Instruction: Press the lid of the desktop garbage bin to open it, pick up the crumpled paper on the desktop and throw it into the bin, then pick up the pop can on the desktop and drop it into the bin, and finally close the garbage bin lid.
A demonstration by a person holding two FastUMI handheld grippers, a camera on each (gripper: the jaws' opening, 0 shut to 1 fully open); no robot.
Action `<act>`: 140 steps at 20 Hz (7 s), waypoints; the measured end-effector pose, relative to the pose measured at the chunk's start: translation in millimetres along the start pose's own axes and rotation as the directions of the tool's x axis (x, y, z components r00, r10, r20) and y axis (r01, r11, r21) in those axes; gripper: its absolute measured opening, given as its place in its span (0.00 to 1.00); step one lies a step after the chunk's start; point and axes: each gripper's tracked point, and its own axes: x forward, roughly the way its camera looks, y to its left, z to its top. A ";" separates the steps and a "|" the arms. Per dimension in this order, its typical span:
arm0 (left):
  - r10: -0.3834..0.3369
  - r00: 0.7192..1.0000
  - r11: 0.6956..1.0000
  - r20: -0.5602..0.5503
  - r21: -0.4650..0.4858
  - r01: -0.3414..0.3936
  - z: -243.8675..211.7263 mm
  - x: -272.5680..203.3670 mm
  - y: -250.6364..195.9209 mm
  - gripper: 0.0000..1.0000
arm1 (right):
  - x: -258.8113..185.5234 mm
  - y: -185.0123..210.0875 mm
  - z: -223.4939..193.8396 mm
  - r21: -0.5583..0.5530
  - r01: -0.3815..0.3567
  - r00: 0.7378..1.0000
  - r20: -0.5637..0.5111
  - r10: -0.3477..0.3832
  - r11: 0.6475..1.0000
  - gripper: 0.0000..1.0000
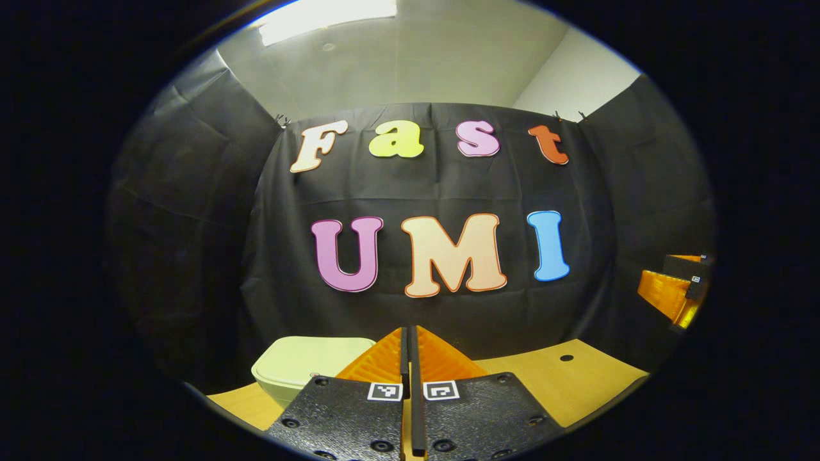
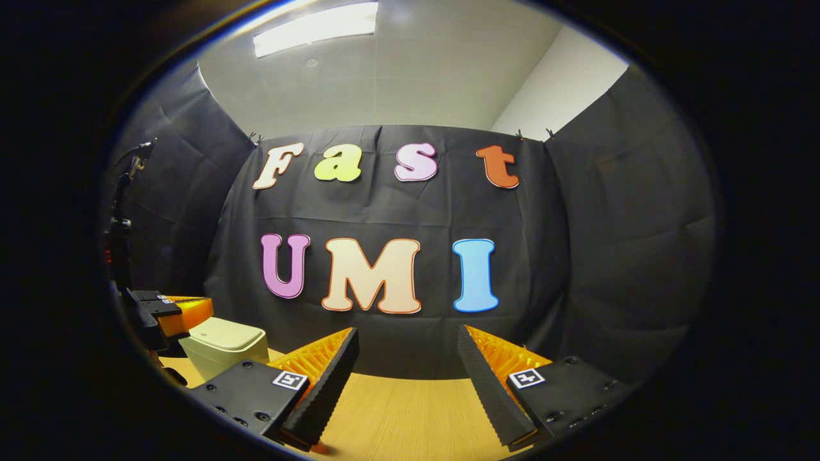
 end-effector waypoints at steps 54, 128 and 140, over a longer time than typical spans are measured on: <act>-0.019 0.993 0.999 0.121 0.046 0.014 17.3 -3.9 9.3 0.66 | 5.8 20.4 -100.2 -0.009 -0.138 0.974 -0.184 0.134 0.990 1.00; 0.245 0.966 0.968 -0.085 0.071 -0.239 -61.8 -50.7 200.9 0.94 | 77.3 359.2 -128.1 0.224 -0.574 0.766 -0.192 0.613 0.788 0.30; 0.163 0.985 0.986 -0.048 0.052 -0.161 -50.7 -27.3 172.5 0.94 | 96.1 284.7 -96.1 0.152 -0.445 0.879 -0.113 0.463 0.883 0.99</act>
